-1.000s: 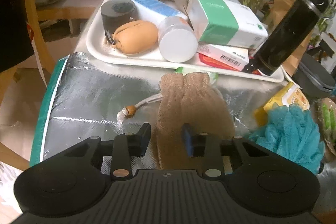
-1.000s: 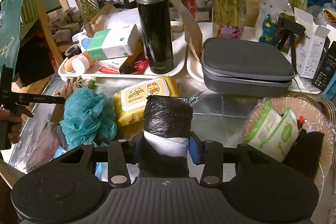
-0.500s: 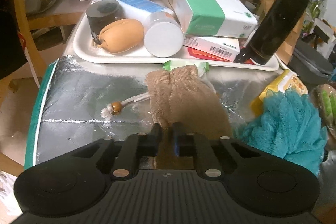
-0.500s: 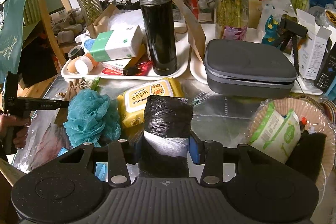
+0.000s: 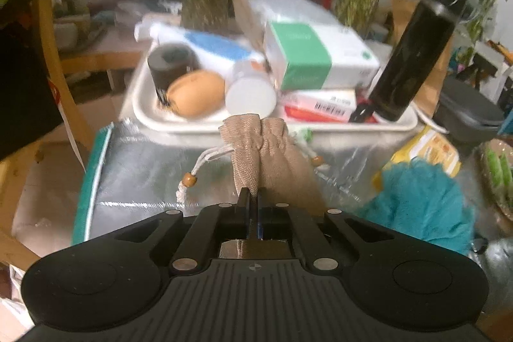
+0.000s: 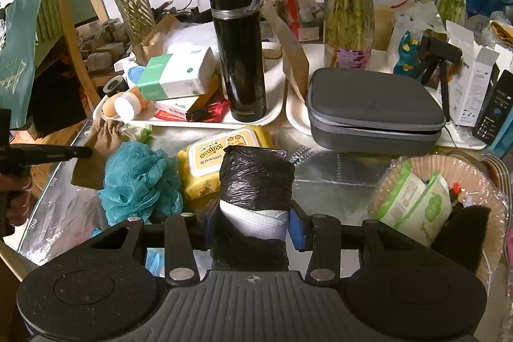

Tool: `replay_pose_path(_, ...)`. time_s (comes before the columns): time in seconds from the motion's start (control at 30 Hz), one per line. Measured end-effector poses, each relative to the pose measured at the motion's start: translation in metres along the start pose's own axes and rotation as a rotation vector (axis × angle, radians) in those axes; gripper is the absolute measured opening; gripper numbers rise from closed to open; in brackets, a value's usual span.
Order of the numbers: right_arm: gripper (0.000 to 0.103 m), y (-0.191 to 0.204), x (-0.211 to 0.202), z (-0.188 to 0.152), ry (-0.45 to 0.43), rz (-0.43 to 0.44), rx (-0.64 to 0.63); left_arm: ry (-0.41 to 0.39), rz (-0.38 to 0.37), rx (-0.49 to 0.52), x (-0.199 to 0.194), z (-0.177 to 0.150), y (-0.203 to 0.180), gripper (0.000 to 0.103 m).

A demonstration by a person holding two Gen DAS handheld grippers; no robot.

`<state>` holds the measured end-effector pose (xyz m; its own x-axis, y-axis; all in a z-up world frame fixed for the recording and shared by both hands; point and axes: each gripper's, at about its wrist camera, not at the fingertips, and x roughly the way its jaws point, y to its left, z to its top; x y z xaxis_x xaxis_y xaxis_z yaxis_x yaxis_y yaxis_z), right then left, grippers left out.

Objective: Organize soft objects
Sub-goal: 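Grasp the beige drawstring pouch with the left tool while the right tool holds the black bundle, then carry the pouch into the box and open the left tool while the right tool brings the bundle over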

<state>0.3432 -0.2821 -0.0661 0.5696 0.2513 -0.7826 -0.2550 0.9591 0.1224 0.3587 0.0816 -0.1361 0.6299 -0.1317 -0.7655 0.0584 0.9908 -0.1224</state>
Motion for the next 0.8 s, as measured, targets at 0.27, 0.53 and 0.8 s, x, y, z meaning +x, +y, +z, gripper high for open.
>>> replay_pose_path(0.27, 0.047, 0.011, -0.02, -0.011, -0.051, 0.016, -0.049, -0.084, 0.06, 0.027, -0.044, 0.006, -0.013, 0.005)
replay_pose_path(0.53, 0.047, 0.021, -0.045, -0.02, -0.108, 0.011, -0.081, -0.146, 0.059, 0.028, -0.089, 0.003, -0.018, 0.004)
replay_pose_path(0.8, 0.047, 0.036, -0.078, -0.027, -0.139, 0.032, -0.108, -0.199, 0.017, 0.041, -0.143, -0.004, -0.029, 0.005)
